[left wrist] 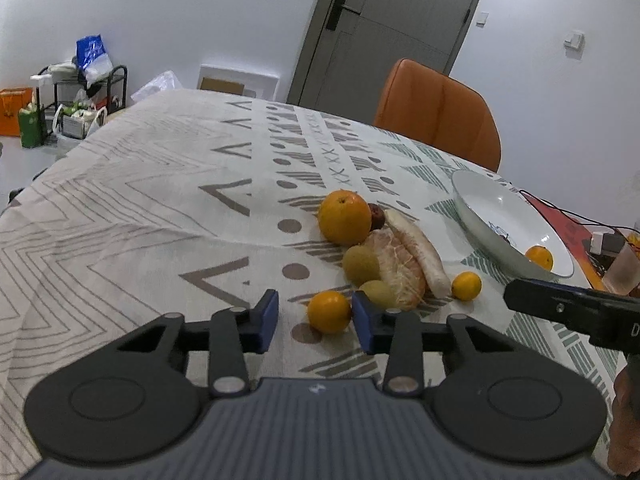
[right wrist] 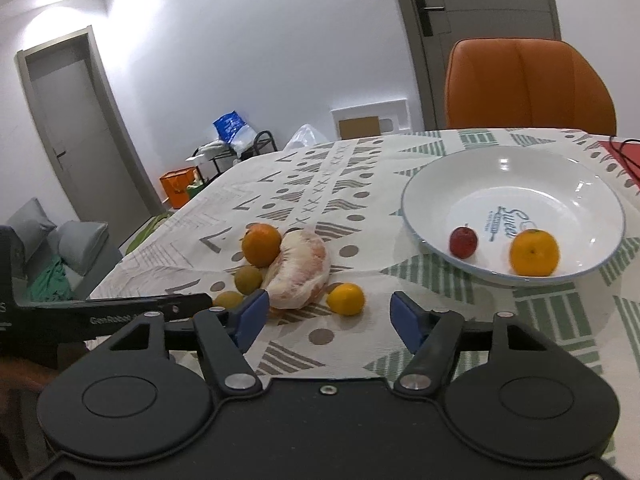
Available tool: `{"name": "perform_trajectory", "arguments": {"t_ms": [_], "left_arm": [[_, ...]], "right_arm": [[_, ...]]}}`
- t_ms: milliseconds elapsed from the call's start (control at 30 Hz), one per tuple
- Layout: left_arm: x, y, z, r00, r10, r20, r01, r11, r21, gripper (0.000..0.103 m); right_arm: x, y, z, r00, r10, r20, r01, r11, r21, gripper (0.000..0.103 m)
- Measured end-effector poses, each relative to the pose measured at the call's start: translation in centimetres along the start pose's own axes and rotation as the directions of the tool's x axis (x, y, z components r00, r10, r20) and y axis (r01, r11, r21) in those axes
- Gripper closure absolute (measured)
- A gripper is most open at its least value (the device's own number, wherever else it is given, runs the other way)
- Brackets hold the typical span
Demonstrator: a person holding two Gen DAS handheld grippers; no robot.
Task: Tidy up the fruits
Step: 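Grasp a small tangerine with the left tool while the right tool grasps the peeled pomelo segment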
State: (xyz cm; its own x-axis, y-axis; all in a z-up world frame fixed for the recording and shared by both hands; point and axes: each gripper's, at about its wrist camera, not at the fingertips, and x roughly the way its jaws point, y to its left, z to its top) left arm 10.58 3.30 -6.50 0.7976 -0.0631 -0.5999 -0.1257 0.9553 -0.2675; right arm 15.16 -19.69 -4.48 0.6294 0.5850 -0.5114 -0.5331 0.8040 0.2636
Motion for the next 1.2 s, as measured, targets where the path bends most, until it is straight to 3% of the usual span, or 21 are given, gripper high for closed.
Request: {"name": "perform_trajectory", "arguments": {"t_ms": [100,733,1200], "left_arm": [[0.2,0.2,0.0,1.000,-0.014,0.000,0.014,1.000,-0.003,0.081],[-0.3,2.6,1.2,1.000,-0.002,0.029,0.004,0.999,-0.049,0.081],[-0.2,3.9,2.5,0.997,0.052,0.057,-0.047,0.995,-0.089,0.081]], "right_arm": [[0.4,0.4,0.1,1.000,0.012,-0.011,-0.012,1.000,-0.005,0.040],[4.9,2.5,2.1,0.997,0.030,-0.065,-0.033,0.999,-0.042,0.045],[8.3,1.8,2.8,0.993,0.003,-0.122,-0.005,1.000,-0.017,0.056]]}}
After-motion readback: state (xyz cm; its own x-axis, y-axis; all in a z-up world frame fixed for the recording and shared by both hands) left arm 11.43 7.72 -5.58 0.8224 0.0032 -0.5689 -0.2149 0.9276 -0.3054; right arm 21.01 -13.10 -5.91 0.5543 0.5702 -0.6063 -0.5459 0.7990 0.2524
